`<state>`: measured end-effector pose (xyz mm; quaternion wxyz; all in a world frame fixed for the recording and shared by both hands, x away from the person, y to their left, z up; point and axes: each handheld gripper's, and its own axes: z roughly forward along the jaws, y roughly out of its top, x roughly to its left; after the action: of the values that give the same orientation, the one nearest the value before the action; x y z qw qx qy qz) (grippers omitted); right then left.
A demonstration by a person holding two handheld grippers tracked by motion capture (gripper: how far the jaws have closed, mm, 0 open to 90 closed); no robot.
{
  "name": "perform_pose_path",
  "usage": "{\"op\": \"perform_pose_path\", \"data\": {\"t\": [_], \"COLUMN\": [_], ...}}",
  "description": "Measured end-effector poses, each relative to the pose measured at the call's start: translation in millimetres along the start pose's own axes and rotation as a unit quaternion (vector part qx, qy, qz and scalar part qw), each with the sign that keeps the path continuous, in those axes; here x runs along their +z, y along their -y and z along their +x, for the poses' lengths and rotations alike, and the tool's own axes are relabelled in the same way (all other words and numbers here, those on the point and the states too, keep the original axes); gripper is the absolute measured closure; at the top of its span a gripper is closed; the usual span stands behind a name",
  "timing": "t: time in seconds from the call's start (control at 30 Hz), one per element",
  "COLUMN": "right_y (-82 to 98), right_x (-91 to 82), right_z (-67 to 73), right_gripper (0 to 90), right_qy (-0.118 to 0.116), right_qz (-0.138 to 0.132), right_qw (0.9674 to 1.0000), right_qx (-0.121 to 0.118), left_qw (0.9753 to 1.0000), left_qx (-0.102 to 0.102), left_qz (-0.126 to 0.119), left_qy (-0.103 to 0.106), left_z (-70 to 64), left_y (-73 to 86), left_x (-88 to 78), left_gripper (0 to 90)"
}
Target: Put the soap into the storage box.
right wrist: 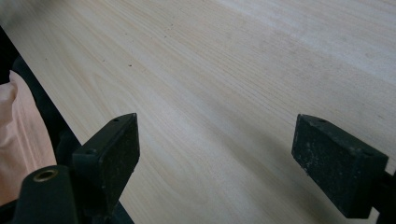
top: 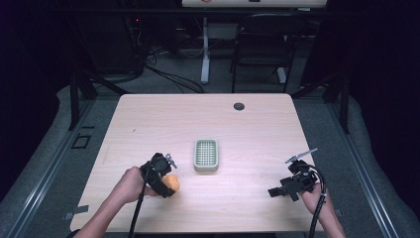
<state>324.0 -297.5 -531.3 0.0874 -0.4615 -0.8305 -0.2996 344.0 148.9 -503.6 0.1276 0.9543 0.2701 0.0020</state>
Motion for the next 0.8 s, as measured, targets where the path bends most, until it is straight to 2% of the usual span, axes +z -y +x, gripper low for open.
{"op": "perform_pose_path", "data": {"t": [0.23, 0.27, 0.3, 0.7, 0.8], "right_y": [-0.1, 0.5, 0.0, 0.1, 0.1], "right_x": [0.3, 1.4, 0.5, 0.4, 0.5], "right_z": [-0.3, 0.7, 0.1, -0.2, -0.2], "right_gripper": [14.9, 15.0, 14.9, 15.0, 14.9], "right_qy": [-0.001, 0.000, 0.001, -0.001, -0.002], "right_qz": [0.000, -0.008, 0.000, -0.001, -0.001], "right_qw": [1.0000, 0.9999, 1.0000, 1.0000, 1.0000], "right_qx": [0.000, 0.007, 0.001, 0.001, 0.001], "left_qw": [1.0000, 1.0000, 1.0000, 1.0000, 1.0000], "left_qx": [0.002, 0.003, 0.003, 0.007, 0.004], "left_qz": [-0.005, -0.004, -0.004, -0.002, -0.008], "left_qy": [-0.001, 0.000, 0.001, -0.004, -0.005], "left_z": [5.1, 5.9, 6.6, 16.8, 20.5], "left_y": [-9.1, -10.7, -12.3, -26.9, -29.9], "left_x": [-3.2, -3.8, -4.3, -8.0, -9.3], "left_gripper": [26.9, 26.9, 26.9, 26.9, 26.9]}}
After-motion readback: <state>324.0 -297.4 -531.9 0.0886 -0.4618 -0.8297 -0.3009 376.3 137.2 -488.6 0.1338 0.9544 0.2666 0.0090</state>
